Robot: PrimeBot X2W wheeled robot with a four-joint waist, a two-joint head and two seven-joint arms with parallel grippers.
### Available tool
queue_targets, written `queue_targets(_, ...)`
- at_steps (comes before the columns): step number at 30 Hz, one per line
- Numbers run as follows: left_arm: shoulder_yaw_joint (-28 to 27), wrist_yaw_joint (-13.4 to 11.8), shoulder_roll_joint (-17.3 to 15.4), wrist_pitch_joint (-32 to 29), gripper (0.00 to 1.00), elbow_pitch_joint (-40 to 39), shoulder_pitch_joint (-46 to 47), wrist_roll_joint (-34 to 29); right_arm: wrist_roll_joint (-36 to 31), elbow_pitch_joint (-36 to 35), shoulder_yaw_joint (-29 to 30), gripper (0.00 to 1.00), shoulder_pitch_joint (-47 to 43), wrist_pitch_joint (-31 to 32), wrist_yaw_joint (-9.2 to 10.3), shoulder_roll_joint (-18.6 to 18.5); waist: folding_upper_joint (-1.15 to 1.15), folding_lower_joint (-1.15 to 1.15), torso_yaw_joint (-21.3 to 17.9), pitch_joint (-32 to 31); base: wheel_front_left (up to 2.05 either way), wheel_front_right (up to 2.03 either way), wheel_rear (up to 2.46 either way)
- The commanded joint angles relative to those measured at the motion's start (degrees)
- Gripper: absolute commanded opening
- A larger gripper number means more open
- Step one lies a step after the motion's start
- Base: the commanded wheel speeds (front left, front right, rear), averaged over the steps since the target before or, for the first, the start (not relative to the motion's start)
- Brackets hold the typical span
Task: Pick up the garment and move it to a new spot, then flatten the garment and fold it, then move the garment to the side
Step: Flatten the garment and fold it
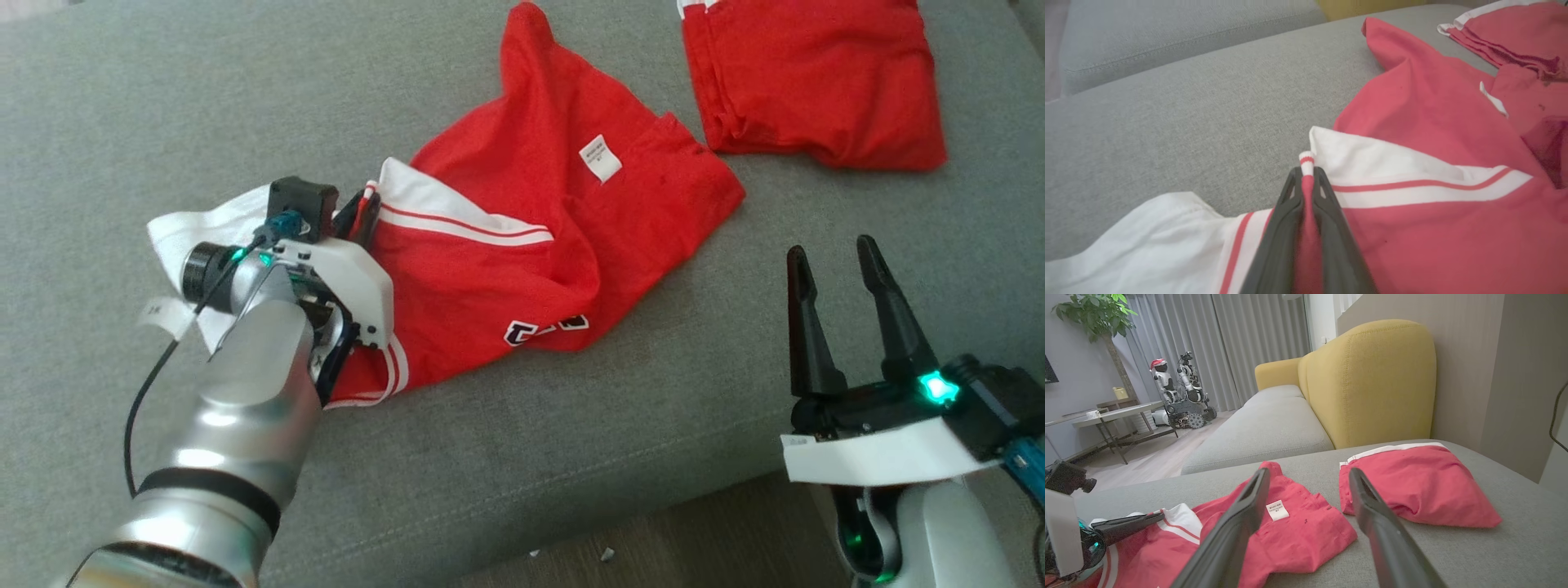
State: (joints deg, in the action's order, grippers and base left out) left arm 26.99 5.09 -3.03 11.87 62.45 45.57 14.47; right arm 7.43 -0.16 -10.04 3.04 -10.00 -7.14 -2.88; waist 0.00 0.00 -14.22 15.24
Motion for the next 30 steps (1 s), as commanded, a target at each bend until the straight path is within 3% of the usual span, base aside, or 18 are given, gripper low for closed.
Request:
queue_targets(1,-1.03,-0.3,-0.94,1.8,0.0,-1.28,3.02,0.49,0.29,-1.26,-1.33,1.0,2.0,-0.49,-0.35,0.01,0.0,0.0,0.64,-0.82,0.0,0.0,0.0)
queue_targets(5,-1.66,-1.28,-1.99,2.64,0.0,-1.96,3.5,0.57,0.27,-0.88,-1.51,1.0,2.23,-0.35,-0.35,0.01,0.0,0.0,1.01,-1.76,0.0,0.0,0.0)
queue_targets(9,-2.49,-2.53,-5.23,3.06,0.0,-5.48,5.62,-0.39,0.39,-0.46,-2.02,1.0,2.57,-0.31,-0.35,0.01,0.0,0.0,1.1,-3.07,0.0,0.0,0.0)
queue_targets(16,-4.07,-1.78,-12.92,3.11,0.0,-19.12,10.39,-3.93,1.38,0.74,-2.64,1.0,2.68,-0.85,-0.35,0.01,0.0,0.0,1.13,-5.71,0.0,0.0,0.0)
queue_targets(22,-4.92,-0.65,-16.99,3.12,0.0,-31.91,13.22,-6.71,2.49,1.88,-1.88,1.0,1.93,-1.61,-0.35,0.01,0.0,0.0,3.22,-7.59,0.0,0.0,0.0)
queue_targets(26,-3.59,0.39,-18.79,3.12,0.0,-41.29,9.43,-8.01,2.7,2.39,-1.32,1.0,1.43,-1.85,-0.35,0.01,0.0,0.0,5.71,-8.4,0.0,0.0,0.0)
queue_targets(30,0.1,1.31,-21.41,3.12,0.0,-45.88,-0.03,-8.48,2.83,2.56,-0.67,1.0,1.15,-1.85,-0.35,0.01,0.0,0.0,8.51,-8.65,0.0,0.0,0.0)
